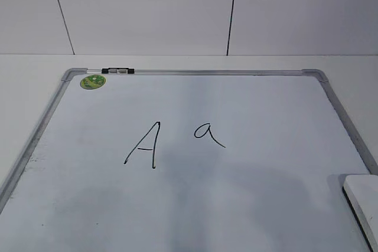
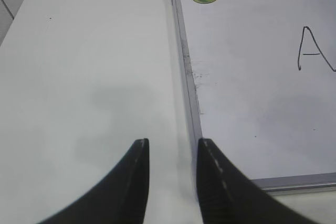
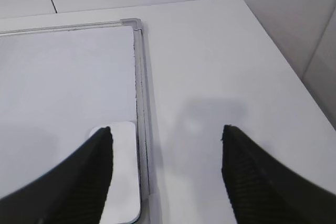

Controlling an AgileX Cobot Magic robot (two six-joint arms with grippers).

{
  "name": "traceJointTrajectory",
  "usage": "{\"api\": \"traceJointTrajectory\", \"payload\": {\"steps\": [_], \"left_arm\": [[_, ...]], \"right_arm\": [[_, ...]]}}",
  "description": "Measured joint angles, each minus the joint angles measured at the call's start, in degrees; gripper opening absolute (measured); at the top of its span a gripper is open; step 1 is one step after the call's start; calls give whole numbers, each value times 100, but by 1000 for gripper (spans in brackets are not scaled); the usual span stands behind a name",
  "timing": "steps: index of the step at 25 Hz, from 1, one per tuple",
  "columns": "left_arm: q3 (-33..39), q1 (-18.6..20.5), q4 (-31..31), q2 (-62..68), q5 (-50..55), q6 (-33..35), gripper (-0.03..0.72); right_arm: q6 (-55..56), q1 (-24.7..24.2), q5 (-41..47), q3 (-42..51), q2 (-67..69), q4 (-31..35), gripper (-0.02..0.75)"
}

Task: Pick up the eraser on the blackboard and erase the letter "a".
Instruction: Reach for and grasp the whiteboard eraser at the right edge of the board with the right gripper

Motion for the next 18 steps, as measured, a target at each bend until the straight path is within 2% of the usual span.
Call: {"api": "traceJointTrajectory", "payload": {"steps": [7,18], "left_arm": [[0,0,0,0,0,10,235],[0,0,0,0,0,10,235]], "right_arm": [[-41,27,-534,-46,1036,250,524],[-490,27,-513,-828,3096,1156,523]]}}
